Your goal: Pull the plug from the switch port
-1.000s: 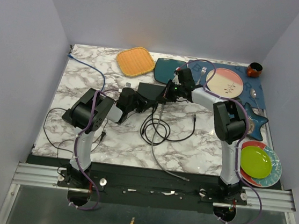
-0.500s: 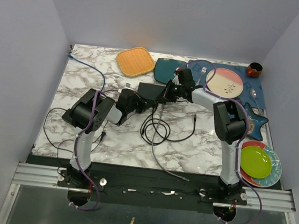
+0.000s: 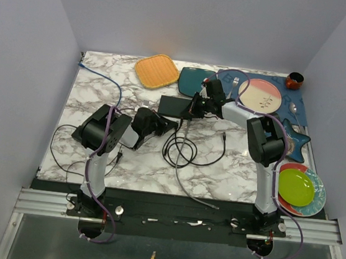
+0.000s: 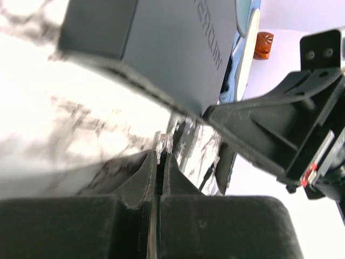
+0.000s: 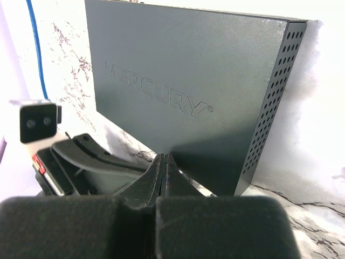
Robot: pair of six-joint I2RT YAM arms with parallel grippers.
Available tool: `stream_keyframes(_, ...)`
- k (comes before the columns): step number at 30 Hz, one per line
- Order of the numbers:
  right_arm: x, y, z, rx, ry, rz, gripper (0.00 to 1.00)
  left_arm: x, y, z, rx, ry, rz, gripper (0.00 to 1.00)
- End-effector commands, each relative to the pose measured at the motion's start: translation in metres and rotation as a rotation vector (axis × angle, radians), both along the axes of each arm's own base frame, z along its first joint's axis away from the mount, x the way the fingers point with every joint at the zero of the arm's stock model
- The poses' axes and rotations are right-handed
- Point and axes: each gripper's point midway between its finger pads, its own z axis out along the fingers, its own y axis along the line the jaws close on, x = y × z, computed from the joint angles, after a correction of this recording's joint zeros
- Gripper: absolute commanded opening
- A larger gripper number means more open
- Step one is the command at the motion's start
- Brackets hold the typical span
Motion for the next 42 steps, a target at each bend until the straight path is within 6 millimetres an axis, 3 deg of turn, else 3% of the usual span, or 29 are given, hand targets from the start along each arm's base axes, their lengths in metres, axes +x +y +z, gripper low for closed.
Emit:
stream_keyframes(1,-0.018,-0.017,-0.021,-0.078,0.060,-0.018,0.01,-0.023,0.020,-0.008,0.046,0.046,0.000,0.00)
stream_keyframes(2,-0.019,-0.019,-0.020,-0.083,0.050,-0.024,0.01,-0.024,0.023,-0.001,0.045,0.030,-0.002,0.00)
stream_keyframes(3,-0.018,-0.020,-0.015,-0.082,0.033,-0.028,0.01,-0.019,0.027,0.025,0.023,-0.023,0.003,0.00)
stream_keyframes(5,-0.014,-0.022,0.007,-0.077,-0.021,-0.043,0.01,-0.020,0.030,0.044,0.025,-0.044,-0.001,0.00)
stream_keyframes(6,-0.018,-0.024,0.011,-0.078,-0.025,-0.046,0.01,-0.017,0.031,0.076,0.034,-0.124,-0.012,0.00)
stream_keyframes(8,-0.020,-0.029,0.037,-0.064,-0.082,-0.058,0.01,-0.023,0.036,0.089,0.088,-0.126,-0.022,0.00)
stream_keyframes(9,-0.024,-0.031,0.039,-0.063,-0.092,-0.065,0.01,-0.023,0.037,0.124,0.087,-0.202,-0.022,0.00)
stream_keyframes(11,-0.026,-0.036,0.051,-0.060,-0.123,-0.080,0.01,-0.024,0.045,0.142,0.154,-0.230,-0.012,0.00)
stream_keyframes(12,-0.026,-0.036,0.068,-0.044,-0.160,-0.083,0.01,-0.026,0.050,0.166,0.152,-0.278,0.001,0.00)
stream_keyframes(14,-0.030,-0.039,0.077,-0.035,-0.178,-0.092,0.01,-0.025,0.065,0.181,0.174,-0.284,0.030,0.00)
stream_keyframes(15,-0.032,-0.041,0.090,-0.023,-0.201,-0.101,0.01,-0.024,0.070,0.203,0.161,-0.323,0.049,0.00)
stream_keyframes(18,-0.037,-0.050,0.106,-0.001,-0.227,-0.162,0.01,-0.016,0.101,0.231,0.168,-0.363,0.122,0.00)
stream_keyframes(19,-0.040,-0.052,0.127,0.035,-0.264,-0.184,0.01,-0.012,0.111,0.235,0.180,-0.367,0.154,0.00)
stream_keyframes(20,-0.047,-0.055,0.128,0.043,-0.270,-0.188,0.01,-0.010,0.121,0.235,0.190,-0.356,0.176,0.00)
stream_keyframes(21,-0.049,-0.055,0.138,0.066,-0.293,-0.192,0.01,-0.002,0.144,0.240,0.189,-0.356,0.232,0.00)
stream_keyframes(22,-0.056,-0.057,0.154,0.089,-0.318,-0.195,0.01,0.002,0.155,0.243,0.178,-0.354,0.261,0.00)
stream_keyframes(24,-0.060,-0.057,0.166,0.122,-0.349,-0.187,0.01,0.015,0.190,0.251,0.137,-0.352,0.353,0.00)
stream_keyframes(26,-0.068,-0.056,0.179,0.145,-0.372,-0.170,0.01,0.025,0.211,0.258,0.125,-0.367,0.409,0.00)
stream_keyframes(29,-0.075,-0.058,0.177,0.144,-0.373,-0.156,0.01,0.046,0.250,0.269,0.120,-0.380,0.518,0.00)
stream_keyframes(32,-0.081,-0.061,0.166,0.133,-0.355,-0.151,0.01,0.064,0.294,0.265,0.126,-0.366,0.649,0.00)
stream_keyframes(37,-0.087,-0.062,0.154,0.125,-0.341,-0.142,0.01,0.086,0.355,0.238,0.167,-0.330,0.816,0.00)
stream_keyframes(39,-0.088,-0.062,0.152,0.124,-0.338,-0.136,0.01,0.098,0.374,0.213,0.189,-0.253,0.829,0.15)
stream_keyframes(41,-0.086,-0.061,0.150,0.122,-0.333,-0.135,0.01,0.105,0.369,0.188,0.161,-0.158,0.748,0.44)
stream_keyframes(42,-0.085,-0.060,0.150,0.121,-0.333,-0.131,0.02,0.109,0.372,0.178,0.153,-0.125,0.737,0.49)
